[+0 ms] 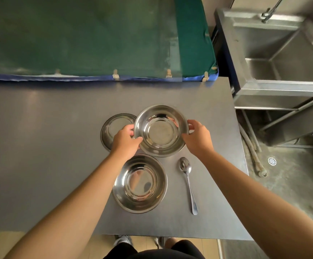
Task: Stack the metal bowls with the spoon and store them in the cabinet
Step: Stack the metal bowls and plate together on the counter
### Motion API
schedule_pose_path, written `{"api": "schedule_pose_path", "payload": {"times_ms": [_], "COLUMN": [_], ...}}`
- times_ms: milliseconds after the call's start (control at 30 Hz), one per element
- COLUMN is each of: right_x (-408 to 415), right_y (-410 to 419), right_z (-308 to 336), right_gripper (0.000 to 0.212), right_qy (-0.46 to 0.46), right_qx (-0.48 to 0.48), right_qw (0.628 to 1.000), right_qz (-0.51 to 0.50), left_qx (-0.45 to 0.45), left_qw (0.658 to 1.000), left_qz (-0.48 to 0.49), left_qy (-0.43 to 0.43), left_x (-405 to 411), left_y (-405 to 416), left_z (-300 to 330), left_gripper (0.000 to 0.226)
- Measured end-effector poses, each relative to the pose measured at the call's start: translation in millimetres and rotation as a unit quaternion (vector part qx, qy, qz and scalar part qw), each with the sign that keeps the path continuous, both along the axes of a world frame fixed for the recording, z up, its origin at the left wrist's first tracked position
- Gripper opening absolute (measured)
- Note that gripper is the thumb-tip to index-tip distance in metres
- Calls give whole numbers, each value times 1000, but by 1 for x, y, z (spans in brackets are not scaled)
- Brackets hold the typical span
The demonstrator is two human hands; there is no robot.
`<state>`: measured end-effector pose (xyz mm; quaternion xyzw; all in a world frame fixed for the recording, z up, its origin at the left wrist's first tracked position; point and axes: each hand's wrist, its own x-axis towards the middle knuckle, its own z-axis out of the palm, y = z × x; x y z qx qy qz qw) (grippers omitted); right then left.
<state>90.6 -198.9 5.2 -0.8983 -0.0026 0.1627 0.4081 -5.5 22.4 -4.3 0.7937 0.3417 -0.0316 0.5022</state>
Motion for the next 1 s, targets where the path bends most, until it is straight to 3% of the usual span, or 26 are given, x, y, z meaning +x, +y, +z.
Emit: {"api": "schedule_pose_path", "payload": {"times_ms": [233,533,867,1000], "right_x": [-51,-126,-159,-160], "right_y": [7,17,19,17], "right_z": [11,-16,-39,-47], "right_gripper": [40,37,20,32], "right_qy": [16,81,63,69], "right_qx": [11,4,-32,-57], "right_qw": [1000,996,997,996], "right_qz": [22,23,14,11], "left_qx": [-12,2,40,21], "left_qw": [1000,999,998,998], "left_qz": [-19,1,-10,-16], "left_qy": [5,37,51,59], "left_x": [-71,-147,-175,-176], "left_y": [16,22,22,19], "left_z": [17,-12,-38,-45], "left_gripper": [41,38,43,46]}}
